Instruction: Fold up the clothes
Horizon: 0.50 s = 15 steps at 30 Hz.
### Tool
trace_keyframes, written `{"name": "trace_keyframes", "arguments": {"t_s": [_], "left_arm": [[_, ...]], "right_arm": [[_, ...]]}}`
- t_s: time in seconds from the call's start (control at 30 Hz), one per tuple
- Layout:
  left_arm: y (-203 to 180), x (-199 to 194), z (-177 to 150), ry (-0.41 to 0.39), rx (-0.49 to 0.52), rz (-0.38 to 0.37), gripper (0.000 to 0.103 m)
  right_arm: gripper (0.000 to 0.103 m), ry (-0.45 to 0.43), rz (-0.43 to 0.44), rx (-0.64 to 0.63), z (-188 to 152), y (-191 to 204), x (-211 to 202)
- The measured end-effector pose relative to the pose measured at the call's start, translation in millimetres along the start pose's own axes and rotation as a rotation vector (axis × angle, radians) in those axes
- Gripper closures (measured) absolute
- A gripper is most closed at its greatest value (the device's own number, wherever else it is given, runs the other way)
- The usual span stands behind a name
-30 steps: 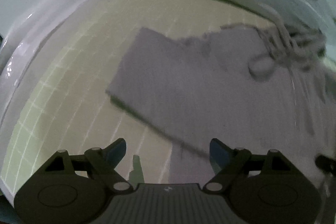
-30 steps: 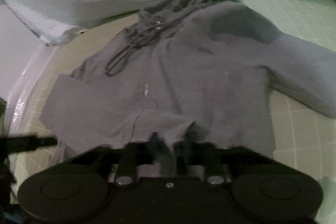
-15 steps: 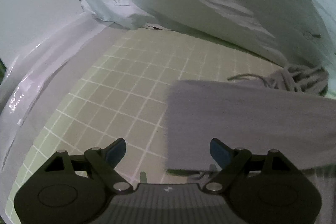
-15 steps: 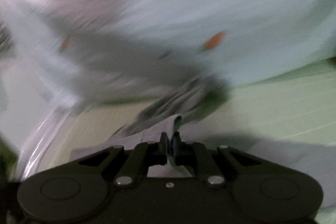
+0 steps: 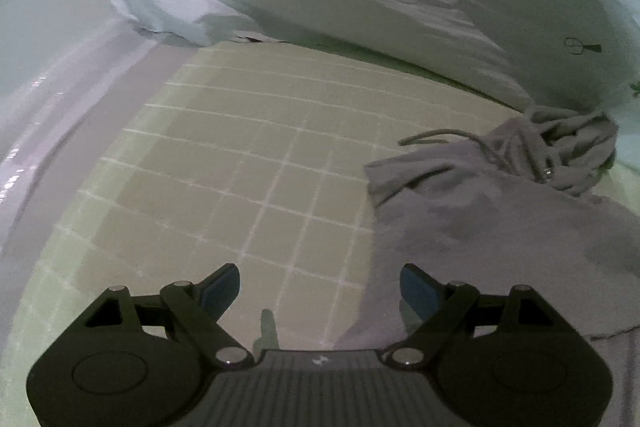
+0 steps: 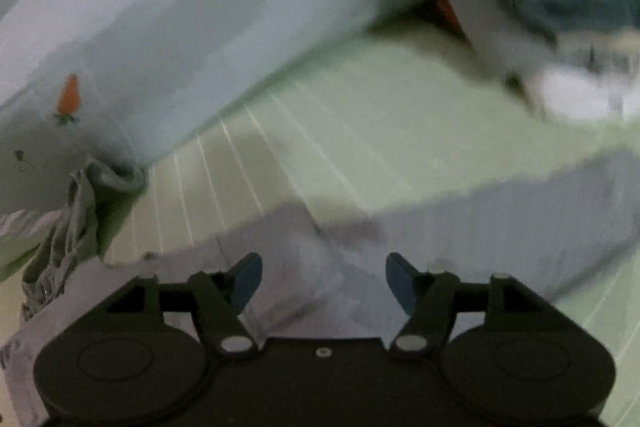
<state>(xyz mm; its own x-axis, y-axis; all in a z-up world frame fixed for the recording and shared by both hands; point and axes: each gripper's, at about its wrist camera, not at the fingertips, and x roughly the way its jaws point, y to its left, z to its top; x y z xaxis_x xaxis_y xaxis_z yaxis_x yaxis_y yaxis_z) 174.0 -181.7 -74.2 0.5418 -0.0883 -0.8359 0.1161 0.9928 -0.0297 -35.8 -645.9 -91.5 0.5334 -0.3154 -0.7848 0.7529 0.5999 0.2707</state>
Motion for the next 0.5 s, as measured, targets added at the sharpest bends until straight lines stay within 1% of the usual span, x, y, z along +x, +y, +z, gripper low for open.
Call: {"name": "trace_keyframes", "arguments": {"t_s": [0.1, 0.2, 0.27, 0.3, 0.37, 0.4, 0.47, 0.5], "left_arm": [[-4.4, 13.1, 10.4, 0.016, -0.017, -0.062, 0.016], [-5.9, 28.3, 19.7, 0.046, -0.052, -0.132, 0.021], [-7.6, 37.9, 24.4, 0.061, -0.07, -0.168, 0.032], [-7.6, 43.0, 26.4, 0.07, -0.079, -0.181, 0.034], [-6.1, 52.2, 30.1, 0.081, -0.11, -0.214, 0.043], [-5.3, 56.8, 32.1, 0.086, -0.126, -0.231, 0.045], [-2.9, 66.2, 37.6, 0.095, -0.172, -0.273, 0.055], [-1.7, 70.9, 40.4, 0.099, -0.195, -0.294, 0.056]], "right_arm": [[0.032, 0.034, 0.02, 0.047, -6.2, 0.2, 10.6], [0.032, 0.052, 0.017, 0.069, -9.0, 0.3, 21.4], [0.03, 0.058, 0.016, 0.077, -8.3, 1.4, 26.7], [0.029, 0.053, 0.014, 0.076, -8.0, 1.4, 26.6], [0.028, 0.049, 0.009, 0.066, -7.6, 2.8, 26.8], [0.028, 0.048, 0.006, 0.061, -7.0, 3.7, 28.0], [0.028, 0.045, 0.0, 0.055, -5.0, 5.3, 31.2], [0.028, 0.043, -0.002, 0.053, -4.7, 5.8, 32.1]]}}
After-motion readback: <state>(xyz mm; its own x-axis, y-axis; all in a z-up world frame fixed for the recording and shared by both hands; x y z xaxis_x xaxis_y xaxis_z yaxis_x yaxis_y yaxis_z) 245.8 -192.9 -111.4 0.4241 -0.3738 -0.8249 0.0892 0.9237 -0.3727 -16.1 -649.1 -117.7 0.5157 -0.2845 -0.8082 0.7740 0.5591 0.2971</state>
